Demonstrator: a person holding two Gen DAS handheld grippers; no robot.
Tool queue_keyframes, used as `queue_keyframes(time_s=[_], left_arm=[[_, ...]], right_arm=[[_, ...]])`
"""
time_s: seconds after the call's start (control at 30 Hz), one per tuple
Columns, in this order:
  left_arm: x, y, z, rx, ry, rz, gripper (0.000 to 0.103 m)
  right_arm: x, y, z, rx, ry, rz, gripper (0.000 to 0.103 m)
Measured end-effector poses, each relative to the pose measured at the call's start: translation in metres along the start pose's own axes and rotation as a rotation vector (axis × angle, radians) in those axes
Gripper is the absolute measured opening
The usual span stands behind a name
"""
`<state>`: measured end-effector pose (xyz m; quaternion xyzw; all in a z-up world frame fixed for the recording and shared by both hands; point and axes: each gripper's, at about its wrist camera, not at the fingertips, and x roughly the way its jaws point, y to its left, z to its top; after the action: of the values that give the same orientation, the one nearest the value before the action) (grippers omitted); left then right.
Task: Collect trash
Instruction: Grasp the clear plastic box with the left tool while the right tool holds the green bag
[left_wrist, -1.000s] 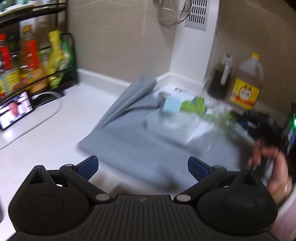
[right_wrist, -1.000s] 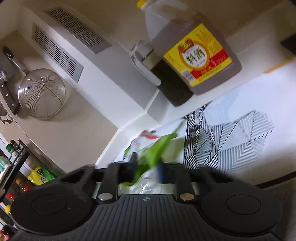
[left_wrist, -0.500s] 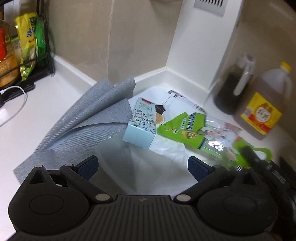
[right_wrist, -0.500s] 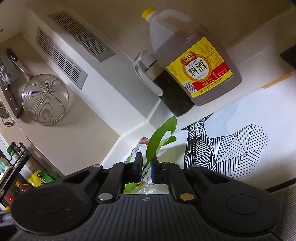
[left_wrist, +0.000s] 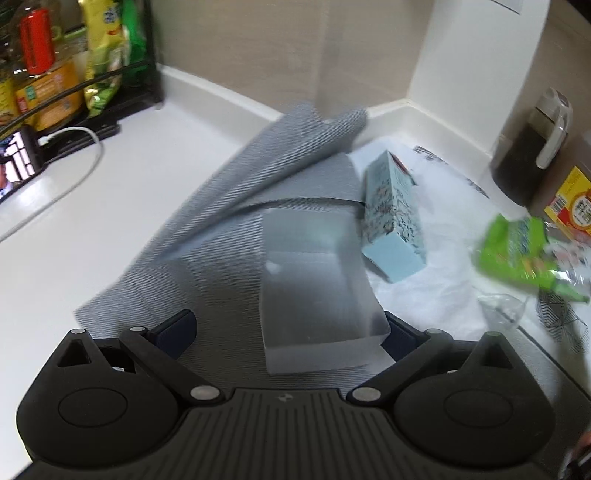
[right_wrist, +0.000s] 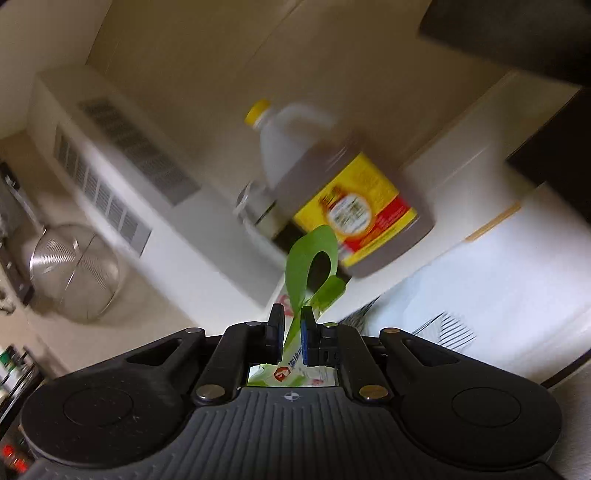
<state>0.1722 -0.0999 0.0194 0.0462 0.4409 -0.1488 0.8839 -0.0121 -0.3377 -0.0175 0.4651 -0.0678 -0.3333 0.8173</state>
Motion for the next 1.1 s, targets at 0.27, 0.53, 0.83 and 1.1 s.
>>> queue_keyframes(time_s=[0.27,0.53,0.83,1.1], left_arm=[[0.005,0.008,0.006,0.022,0.026,-0.020,0.103],[0.015,0.001,0.005,0.061,0.038,-0.015,0.103],[0.018,-0.001,0.006,0.094,0.036,-0.012,0.103],[-0.016,0.006,0.006,0.076,-0.068,-0.043,0.068]], right_arm=[[0.006,-0.019,0.007,0.093,0.022,-0.108,0.033],[0.025,-0.030,-0.004,0.188,0.156,-0.085,0.074],[0.050,-0.001,-0.032,-0.099,0.250,-0.010,0.079],[0.045,-0.006,-0.027,-0.063,0.225,-0.030,0.005]])
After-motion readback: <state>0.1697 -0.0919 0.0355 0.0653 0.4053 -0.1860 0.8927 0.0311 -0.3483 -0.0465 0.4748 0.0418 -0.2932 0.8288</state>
